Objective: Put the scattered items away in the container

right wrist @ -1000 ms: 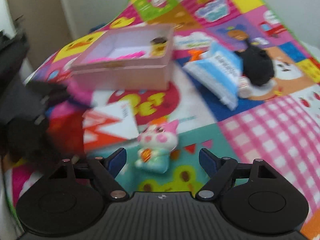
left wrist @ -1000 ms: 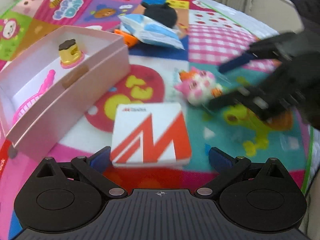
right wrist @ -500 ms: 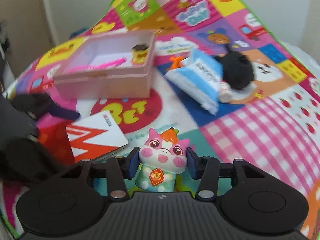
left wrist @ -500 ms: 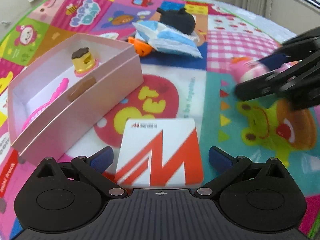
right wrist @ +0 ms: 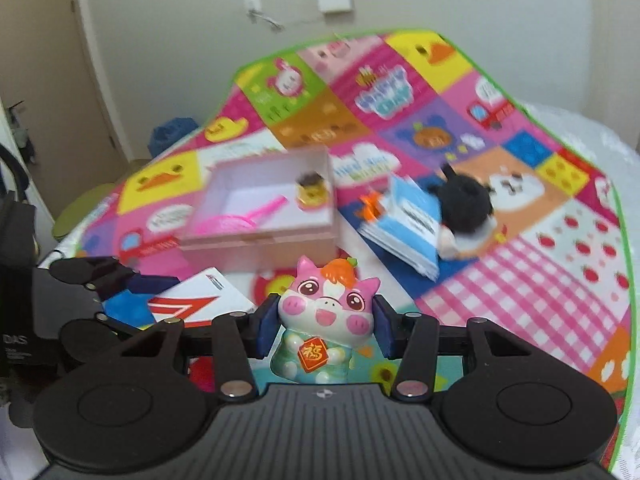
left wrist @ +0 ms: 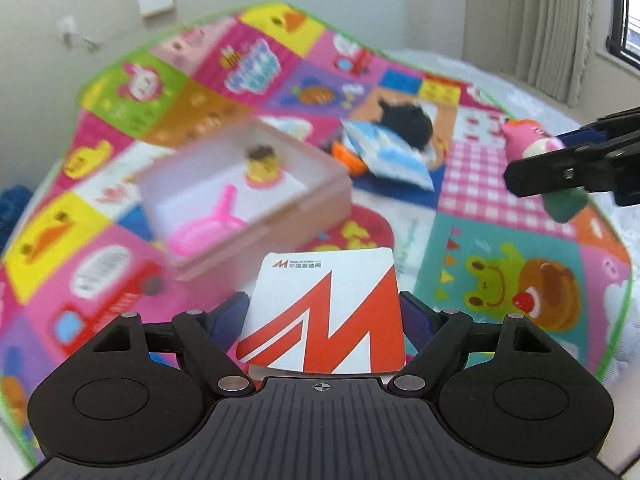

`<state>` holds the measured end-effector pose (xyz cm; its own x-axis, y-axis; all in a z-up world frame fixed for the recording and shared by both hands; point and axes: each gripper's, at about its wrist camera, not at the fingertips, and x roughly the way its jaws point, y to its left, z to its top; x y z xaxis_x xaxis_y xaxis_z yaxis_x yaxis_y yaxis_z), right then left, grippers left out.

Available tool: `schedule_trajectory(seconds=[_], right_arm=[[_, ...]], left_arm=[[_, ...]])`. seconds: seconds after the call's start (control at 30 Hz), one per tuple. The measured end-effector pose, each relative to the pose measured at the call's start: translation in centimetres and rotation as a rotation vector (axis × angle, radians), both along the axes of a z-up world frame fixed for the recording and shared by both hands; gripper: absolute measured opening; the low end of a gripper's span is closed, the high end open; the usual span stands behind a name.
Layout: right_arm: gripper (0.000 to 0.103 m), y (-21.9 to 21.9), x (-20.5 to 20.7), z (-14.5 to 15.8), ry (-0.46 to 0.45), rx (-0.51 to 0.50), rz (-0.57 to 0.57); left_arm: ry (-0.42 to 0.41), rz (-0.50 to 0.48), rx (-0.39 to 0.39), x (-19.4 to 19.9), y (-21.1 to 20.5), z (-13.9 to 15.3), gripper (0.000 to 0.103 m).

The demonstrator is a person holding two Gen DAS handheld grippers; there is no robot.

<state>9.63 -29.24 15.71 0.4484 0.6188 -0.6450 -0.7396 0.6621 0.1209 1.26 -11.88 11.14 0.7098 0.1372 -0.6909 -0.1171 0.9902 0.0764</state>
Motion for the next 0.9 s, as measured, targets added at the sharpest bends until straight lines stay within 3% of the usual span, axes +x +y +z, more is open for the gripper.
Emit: schedule_trajectory(seconds=[0.2,0.43,0.53,0.8,0.9], right_arm=[[0.047,3.0,-4.3,4.9,-0.057,0.015,0.068],[0.048,6.5,-7.4,8.4,-0.106,0.023,0.13],[0.048,7.7,-7.6,8.9,-0.119,0.013,0.135],[0.048,9.0,-5.0,8.1,-0.085,0.021,0.102],[0.048,9.5,-2.8,6.9,-0.057,0.025,0.07]], left_arm=[[-0.084,0.038,-0.012,-4.7,1.7,5.0,0.085],[-0.136,0.079,-0.017,-7.4,3.6,7.2,0.085],[-0.156,0.085,-0.007,-7.3,4.3,7.5,0.084],[-0.166,0.072,0.006,-4.0,6.3,7.1,0.069],[-0.151,0.095,-0.042,-2.6,8.0,6.5,0.068]])
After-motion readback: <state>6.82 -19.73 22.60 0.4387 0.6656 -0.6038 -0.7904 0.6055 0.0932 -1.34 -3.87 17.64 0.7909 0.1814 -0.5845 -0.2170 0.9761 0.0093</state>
